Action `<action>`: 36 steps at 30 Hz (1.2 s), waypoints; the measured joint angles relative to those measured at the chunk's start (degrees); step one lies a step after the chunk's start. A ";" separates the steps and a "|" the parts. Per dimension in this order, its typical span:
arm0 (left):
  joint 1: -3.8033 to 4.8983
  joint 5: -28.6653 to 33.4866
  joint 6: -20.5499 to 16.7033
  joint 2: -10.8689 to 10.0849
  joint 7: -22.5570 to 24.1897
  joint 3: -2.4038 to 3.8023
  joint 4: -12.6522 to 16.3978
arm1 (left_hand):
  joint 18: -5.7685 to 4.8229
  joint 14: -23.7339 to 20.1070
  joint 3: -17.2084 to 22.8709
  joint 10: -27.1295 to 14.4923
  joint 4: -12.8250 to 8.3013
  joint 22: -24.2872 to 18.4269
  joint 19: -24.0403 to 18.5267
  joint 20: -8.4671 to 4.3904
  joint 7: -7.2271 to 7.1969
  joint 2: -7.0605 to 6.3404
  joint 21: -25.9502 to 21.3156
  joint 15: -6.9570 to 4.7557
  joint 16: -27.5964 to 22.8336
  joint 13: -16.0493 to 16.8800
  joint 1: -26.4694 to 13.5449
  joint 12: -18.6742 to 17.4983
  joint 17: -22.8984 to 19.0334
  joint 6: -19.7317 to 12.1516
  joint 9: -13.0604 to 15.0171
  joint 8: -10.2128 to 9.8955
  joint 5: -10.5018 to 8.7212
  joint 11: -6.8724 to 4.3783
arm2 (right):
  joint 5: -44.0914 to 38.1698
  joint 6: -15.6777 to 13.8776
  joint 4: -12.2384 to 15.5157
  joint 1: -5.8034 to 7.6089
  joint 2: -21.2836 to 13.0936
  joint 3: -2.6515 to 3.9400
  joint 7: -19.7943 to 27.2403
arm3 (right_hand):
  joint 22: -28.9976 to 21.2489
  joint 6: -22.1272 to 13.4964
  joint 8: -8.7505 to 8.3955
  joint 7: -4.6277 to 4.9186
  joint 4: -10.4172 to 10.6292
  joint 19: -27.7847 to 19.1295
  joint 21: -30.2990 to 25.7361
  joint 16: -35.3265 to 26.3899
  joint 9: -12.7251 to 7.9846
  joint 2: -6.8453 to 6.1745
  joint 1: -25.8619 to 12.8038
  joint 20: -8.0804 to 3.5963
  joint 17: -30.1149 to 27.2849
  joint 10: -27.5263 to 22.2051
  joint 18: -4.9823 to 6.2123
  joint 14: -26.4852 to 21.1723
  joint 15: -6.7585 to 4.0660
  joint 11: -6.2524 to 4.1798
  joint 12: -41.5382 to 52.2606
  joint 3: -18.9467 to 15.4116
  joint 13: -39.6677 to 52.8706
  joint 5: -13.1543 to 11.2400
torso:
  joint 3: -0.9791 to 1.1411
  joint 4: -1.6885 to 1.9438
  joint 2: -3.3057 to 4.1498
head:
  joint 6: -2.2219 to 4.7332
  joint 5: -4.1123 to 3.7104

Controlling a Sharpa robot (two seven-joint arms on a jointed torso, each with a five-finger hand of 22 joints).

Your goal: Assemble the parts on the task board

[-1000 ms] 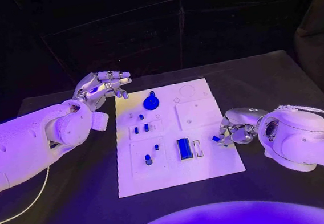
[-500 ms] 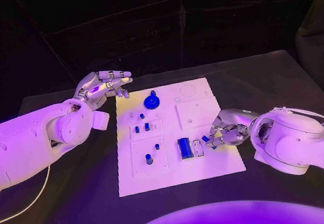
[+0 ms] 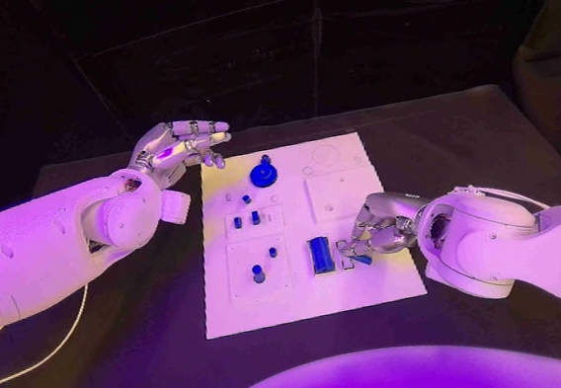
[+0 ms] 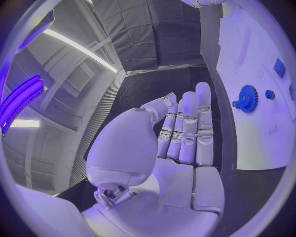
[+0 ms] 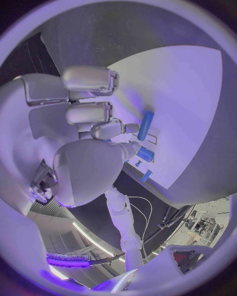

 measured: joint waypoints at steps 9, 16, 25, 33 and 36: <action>0.00 0.00 0.11 0.00 -0.06 0.00 0.03 | 0.00 -0.05 0.13 -0.20 -0.13 -0.01 -0.13 -0.13 0.20 0.00 0.00 -0.05 0.00 -0.01 0.00 0.00 -0.03 -0.20 0.00 0.23 0.00 0.20 | 0.66 0.93 -0.84 0.01 1.21 0.00 -1.34 | 0.00 0.36 0.05 -0.05 0.38 0.00 0.22 0.00 0.17 0.01 -0.49 0.00 0.00 0.00 0.00 0.00 0.00 0.00 0.27 -0.07 -0.12 0.00 | 0.03 -0.04 -0.01 | -0.24 0.08; 0.00 0.00 0.16 0.01 -0.09 0.00 0.04 | 0.01 -0.22 0.16 -0.21 -0.16 -0.05 -0.21 -0.20 0.21 0.00 0.00 -0.21 0.00 -0.05 0.00 0.00 -0.06 -0.20 0.00 0.23 0.00 0.21 | 0.53 0.89 -0.81 0.01 1.51 0.00 -1.46 | 0.05 0.36 0.05 -0.05 0.57 0.00 0.22 0.00 0.19 -0.45 -0.95 0.00 0.00 0.00 0.00 0.00 0.00 0.00 0.24 -0.26 -0.08 -0.48 | 0.05 -0.07 -0.07 | -0.29 0.08; 0.00 0.00 0.18 0.00 -0.15 0.00 -0.04 | 0.01 -0.22 0.16 -0.21 -0.16 -0.04 -0.21 -0.20 0.20 0.00 0.00 -0.21 0.00 -0.04 0.00 0.00 -0.06 -0.20 0.00 0.23 0.00 0.21 | -1.08 -0.24 -0.37 0.01 0.22 0.00 -0.30 | 0.04 -0.80 -0.78 0.67 1.31 0.00 0.22 0.00 -0.06 -1.72 -2.21 0.00 0.00 -0.10 0.00 -0.01 0.01 0.10 -1.56 -1.99 0.08 -0.49 | 0.06 -0.12 -0.11 | -0.15 0.16; 0.00 0.00 0.20 0.05 -0.20 0.01 -0.07 | 0.01 -0.21 0.16 -0.21 -0.16 -0.04 -0.20 -0.20 0.20 0.00 0.00 -0.21 0.00 -0.04 0.00 0.00 -0.06 -0.20 0.00 0.23 0.00 0.21 | -2.64 -0.41 -0.21 0.01 -0.19 0.00 0.39 | 0.03 -0.99 -1.08 0.86 1.92 0.00 0.21 0.00 -0.12 -1.98 -2.45 0.00 0.04 -0.24 -0.01 -0.01 0.01 0.24 -1.97 -3.24 -0.01 -2.71 | 0.05 -0.12 -0.11 | -0.04 -0.14; 0.00 0.00 0.22 0.05 -0.23 0.01 -0.08 | 0.01 -0.21 0.16 -0.21 -0.16 -0.04 -0.20 -0.20 0.20 0.00 0.00 -0.21 0.00 -0.04 0.00 0.00 -0.06 -0.20 0.00 0.23 0.00 0.21 | -3.01 -0.35 -0.10 0.01 -0.32 0.00 0.49 | 0.03 -1.00 -1.08 0.86 3.13 0.00 0.21 0.00 -0.12 -2.01 -3.73 0.00 0.04 -0.24 0.00 -0.01 0.01 0.24 -1.97 -4.45 -0.04 -4.28 | 0.05 -0.09 -0.11 | -0.03 -0.19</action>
